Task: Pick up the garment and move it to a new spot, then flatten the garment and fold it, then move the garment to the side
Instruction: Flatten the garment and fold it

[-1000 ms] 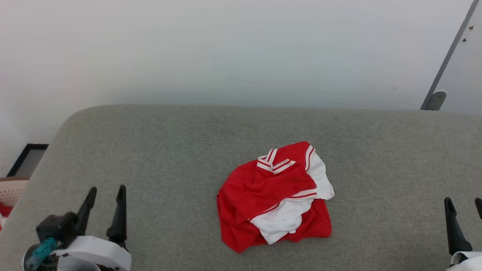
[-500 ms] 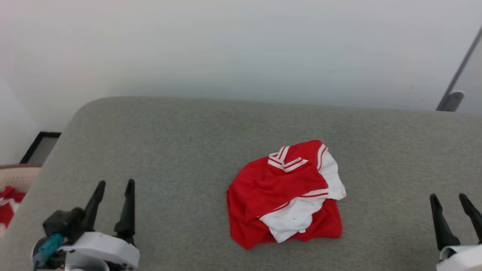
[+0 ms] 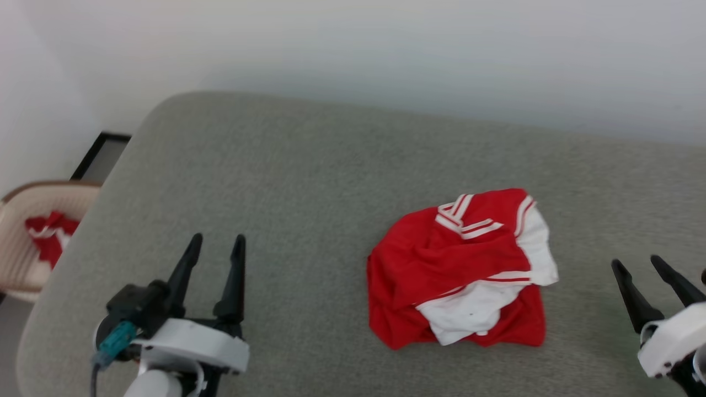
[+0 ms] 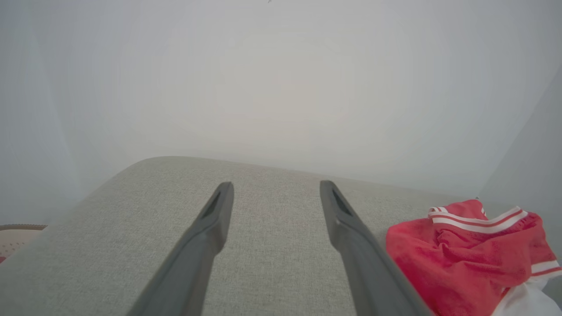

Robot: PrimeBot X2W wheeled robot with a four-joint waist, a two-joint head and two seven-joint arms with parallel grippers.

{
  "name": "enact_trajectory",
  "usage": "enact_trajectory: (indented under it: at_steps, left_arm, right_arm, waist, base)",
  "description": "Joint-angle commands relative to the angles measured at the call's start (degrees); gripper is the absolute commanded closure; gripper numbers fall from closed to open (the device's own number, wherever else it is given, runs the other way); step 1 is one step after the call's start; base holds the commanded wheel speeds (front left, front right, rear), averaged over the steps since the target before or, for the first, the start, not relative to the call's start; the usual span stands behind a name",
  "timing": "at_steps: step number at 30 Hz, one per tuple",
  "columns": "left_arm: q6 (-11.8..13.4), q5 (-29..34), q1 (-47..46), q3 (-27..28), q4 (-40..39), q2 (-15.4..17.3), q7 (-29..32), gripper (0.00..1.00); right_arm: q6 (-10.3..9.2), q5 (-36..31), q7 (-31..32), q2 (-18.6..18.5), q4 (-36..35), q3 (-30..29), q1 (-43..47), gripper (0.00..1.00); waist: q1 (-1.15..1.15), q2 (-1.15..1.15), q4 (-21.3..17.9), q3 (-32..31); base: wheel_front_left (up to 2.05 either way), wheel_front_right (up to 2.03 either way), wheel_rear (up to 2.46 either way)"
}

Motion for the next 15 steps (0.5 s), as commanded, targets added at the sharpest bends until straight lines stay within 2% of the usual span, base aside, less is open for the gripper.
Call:
enact_trajectory:
  at_steps: [1,9,15]
  left_arm:
    - [-0.2,0.4,-1.2,-0.3,-0.2,-0.6,-0.3,0.0]
    - [-1.0,2.1,-3.7,-1.3,0.6,-3.5,-0.3,0.0]
    - [-2.1,3.3,-5.1,-0.9,1.1,-5.5,-0.3,0.0]
  right_arm:
    - [-0.07,1.5,0.7,-0.9,0.4,1.5,-1.9,0.0]
    - [-0.07,5.9,3.4,-5.5,3.2,9.8,-7.8,0.0]
    - [-0.07,9.1,5.4,-7.6,5.6,15.2,-11.1,0.0]
  waist:
    - [0.0,0.0,3.4,3.7]
    - [0.0,0.0,6.4,7.4]
    - [0.0,0.0,7.7,9.1]
  base:
    - [0.0,0.0,0.0]
    - [0.0,0.0,0.0]
    - [0.0,0.0,0.0]
